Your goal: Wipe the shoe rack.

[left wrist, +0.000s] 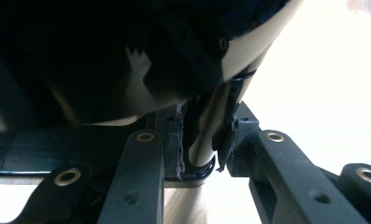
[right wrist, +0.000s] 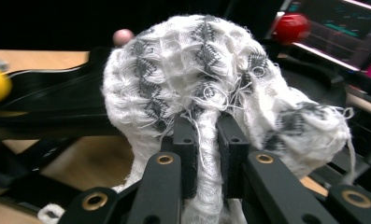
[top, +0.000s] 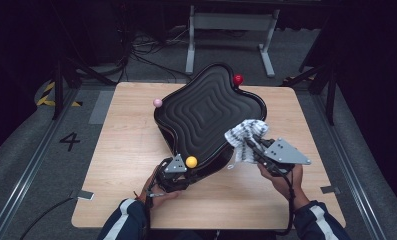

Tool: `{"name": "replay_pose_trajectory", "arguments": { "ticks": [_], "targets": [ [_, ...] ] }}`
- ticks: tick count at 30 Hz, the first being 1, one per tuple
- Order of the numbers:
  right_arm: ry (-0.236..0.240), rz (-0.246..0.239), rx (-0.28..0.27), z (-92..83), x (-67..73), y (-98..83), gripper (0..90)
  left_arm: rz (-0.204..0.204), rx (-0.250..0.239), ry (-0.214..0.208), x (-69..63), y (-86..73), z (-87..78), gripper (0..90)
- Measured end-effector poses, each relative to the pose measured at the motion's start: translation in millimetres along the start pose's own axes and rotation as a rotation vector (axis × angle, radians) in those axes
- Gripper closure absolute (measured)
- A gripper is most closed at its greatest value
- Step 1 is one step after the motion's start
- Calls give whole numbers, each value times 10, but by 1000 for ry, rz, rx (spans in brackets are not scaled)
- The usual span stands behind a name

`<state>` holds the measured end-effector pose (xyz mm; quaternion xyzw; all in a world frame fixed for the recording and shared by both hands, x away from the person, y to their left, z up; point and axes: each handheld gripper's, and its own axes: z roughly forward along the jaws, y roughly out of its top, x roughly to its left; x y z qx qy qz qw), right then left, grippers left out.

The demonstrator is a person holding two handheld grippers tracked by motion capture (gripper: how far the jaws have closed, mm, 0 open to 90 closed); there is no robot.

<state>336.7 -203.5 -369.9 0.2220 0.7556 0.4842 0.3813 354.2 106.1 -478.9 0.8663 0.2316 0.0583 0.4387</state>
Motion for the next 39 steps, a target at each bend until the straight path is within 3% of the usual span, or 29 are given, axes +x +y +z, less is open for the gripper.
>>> {"name": "replay_pose_trajectory", "arguments": {
  "ticks": [12,20,23,27,36,38,39],
  "targets": [
    [90,-52,15,235,416,57,806,-6,-3,9,3,1,3,724],
    [149,-91,20,291,689,80,803,-18,-6,12,10,-1,0,724],
    [176,-81,21,297,761,75,802,-21,-8,12,11,0,2,723],
    [210,-119,30,313,893,64,800,-28,-15,12,8,-1,6,723],
    [178,-114,27,300,766,44,800,-18,-8,9,17,-2,0,723],
    [150,-91,26,287,665,36,800,-18,-8,8,17,-2,0,723],
    [117,-75,28,273,545,18,799,-17,-8,8,18,-2,-1,723]
  ]
}}
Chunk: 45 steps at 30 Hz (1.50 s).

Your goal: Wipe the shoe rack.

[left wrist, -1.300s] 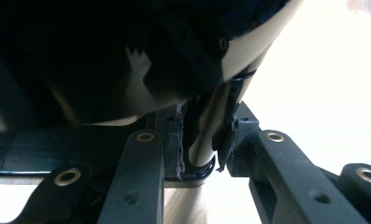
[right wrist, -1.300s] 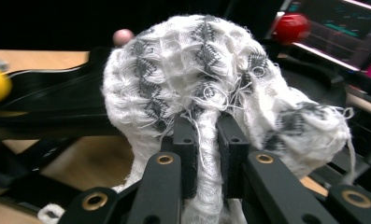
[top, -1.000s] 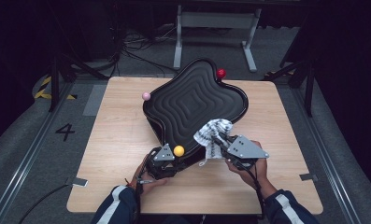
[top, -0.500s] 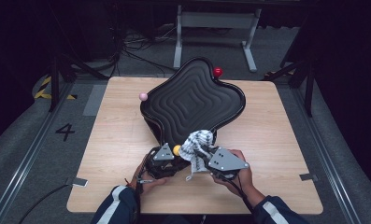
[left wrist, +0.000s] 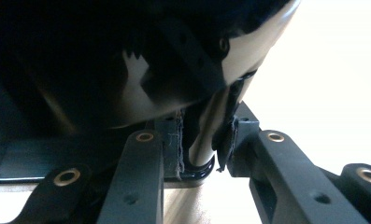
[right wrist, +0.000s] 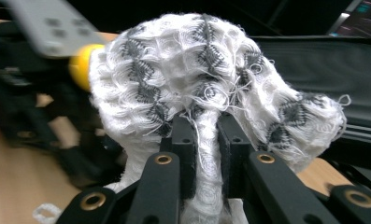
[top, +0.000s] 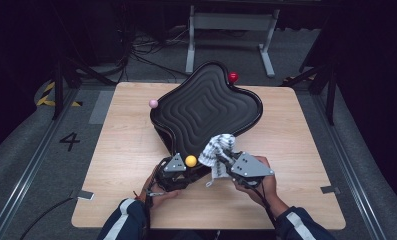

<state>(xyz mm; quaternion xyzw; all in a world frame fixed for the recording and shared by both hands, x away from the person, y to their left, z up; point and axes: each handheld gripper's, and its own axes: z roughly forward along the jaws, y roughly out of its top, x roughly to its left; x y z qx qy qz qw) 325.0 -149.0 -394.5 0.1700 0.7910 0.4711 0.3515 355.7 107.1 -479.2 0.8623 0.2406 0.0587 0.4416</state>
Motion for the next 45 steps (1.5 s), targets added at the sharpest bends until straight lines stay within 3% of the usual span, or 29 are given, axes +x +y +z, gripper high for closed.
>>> {"name": "replay_pose_trajectory", "arguments": {
  "ticks": [2,7,19,26,37,41,45],
  "targets": [
    [-14,5,-1,-9,-43,-10,799,0,0,-1,2,0,-1,723],
    [-88,54,-9,-92,-332,-73,800,1,1,-3,3,-1,-2,723],
    [-251,142,-32,-337,-821,-95,797,-2,6,-23,15,0,-4,722],
    [-314,175,-10,-396,-1060,-128,796,-2,0,-35,32,5,4,719],
    [-336,149,26,-306,-1234,-14,800,6,5,-31,23,7,5,720],
    [-320,115,18,-326,-1160,16,801,3,0,-29,15,5,8,721],
    [-275,87,15,-343,-1021,27,799,6,4,-28,19,6,5,721]
  ]
}}
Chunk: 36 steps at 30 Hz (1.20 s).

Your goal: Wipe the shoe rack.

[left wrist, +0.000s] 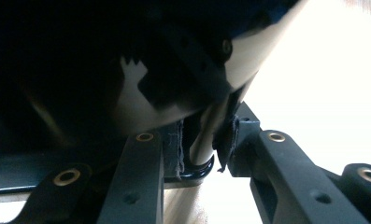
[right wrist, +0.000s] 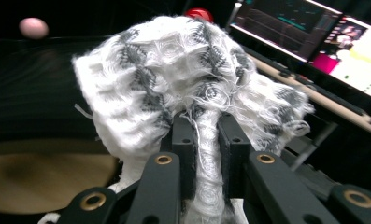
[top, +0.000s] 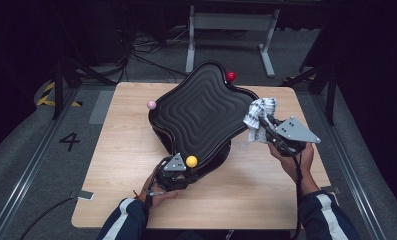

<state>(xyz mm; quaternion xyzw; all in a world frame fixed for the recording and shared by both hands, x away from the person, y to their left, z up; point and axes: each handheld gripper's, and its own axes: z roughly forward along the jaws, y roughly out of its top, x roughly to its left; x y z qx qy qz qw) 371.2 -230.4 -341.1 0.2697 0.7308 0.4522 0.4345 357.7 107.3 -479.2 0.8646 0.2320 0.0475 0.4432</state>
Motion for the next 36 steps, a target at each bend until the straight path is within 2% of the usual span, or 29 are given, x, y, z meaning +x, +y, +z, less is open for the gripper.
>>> {"name": "replay_pose_trajectory", "arguments": {
  "ticks": [9,17,21,25,27,31,34,36],
  "targets": [
    [130,-19,5,41,381,-57,797,-1,0,-7,-1,2,5,720],
    [253,-71,11,118,788,-28,795,5,-1,-3,-4,-2,1,721],
    [296,-86,11,112,952,-5,794,4,-2,12,-18,-5,-1,723],
    [343,-96,21,92,1091,-12,792,2,-1,6,-13,-5,-2,722],
    [356,-111,23,81,1155,-21,791,2,-1,9,-16,-5,-2,722],
    [389,-104,35,67,1267,-57,787,0,-2,15,-21,-7,-3,723],
    [376,-149,43,49,1377,-96,787,0,-1,15,-22,-6,-3,723],
    [379,-152,40,54,1372,-104,794,1,-2,16,-23,-6,-4,724]
  ]
}}
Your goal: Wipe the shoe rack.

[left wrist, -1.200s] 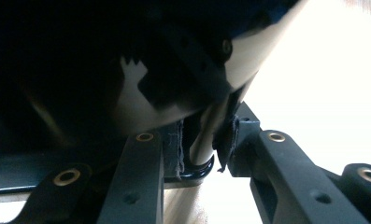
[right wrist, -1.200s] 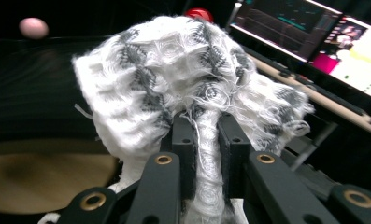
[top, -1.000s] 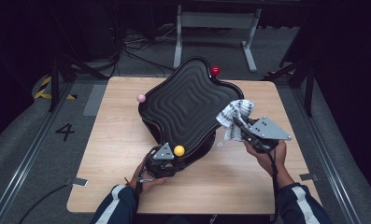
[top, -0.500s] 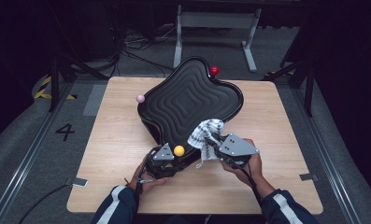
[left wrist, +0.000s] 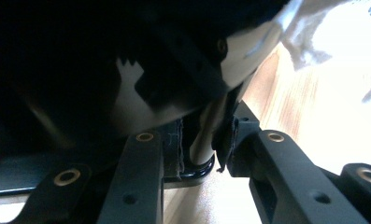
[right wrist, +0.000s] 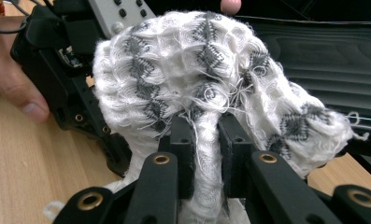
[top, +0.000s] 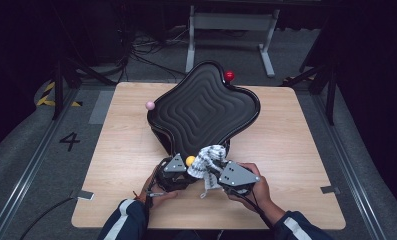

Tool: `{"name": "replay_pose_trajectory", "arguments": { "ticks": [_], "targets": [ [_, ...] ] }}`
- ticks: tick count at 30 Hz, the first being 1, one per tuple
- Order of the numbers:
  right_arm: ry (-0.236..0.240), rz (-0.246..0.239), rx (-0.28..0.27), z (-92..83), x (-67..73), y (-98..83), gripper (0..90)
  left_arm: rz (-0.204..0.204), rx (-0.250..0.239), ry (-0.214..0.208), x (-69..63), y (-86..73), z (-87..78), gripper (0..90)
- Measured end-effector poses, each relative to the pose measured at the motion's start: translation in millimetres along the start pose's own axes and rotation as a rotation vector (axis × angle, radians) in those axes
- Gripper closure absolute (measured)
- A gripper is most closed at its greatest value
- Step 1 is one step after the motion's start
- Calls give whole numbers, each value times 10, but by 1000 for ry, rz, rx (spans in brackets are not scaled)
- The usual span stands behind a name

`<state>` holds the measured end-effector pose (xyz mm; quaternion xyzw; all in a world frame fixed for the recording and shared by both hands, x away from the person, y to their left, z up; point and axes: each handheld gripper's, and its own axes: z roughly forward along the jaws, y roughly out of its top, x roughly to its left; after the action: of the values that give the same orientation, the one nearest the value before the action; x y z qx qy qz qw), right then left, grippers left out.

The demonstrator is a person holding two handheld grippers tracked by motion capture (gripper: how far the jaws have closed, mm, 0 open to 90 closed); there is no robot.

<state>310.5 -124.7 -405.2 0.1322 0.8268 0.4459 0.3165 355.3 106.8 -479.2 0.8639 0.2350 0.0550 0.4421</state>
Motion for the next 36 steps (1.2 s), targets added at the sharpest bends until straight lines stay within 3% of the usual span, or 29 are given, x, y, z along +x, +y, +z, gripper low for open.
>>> {"name": "replay_pose_trajectory", "arguments": {
  "ticks": [3,9,10,13,22,29,36],
  "targets": [
    [-12,11,-5,-17,-66,-14,795,1,-1,0,2,0,1,723],
    [-107,61,-12,-110,-364,-86,796,1,0,5,-5,-2,0,724],
    [-107,61,-12,-110,-364,-86,796,1,0,5,-5,-2,0,724],
    [-178,123,-23,-213,-674,-160,797,1,-1,4,-4,-2,-1,724],
    [-300,187,-39,-450,-1052,-229,796,2,2,5,-5,-1,-2,724],
    [-353,235,-41,-530,-1307,-273,794,2,2,4,-5,-1,-2,724],
    [-399,232,-12,-533,-1517,-261,794,3,2,6,-6,-1,-2,724]
  ]
}}
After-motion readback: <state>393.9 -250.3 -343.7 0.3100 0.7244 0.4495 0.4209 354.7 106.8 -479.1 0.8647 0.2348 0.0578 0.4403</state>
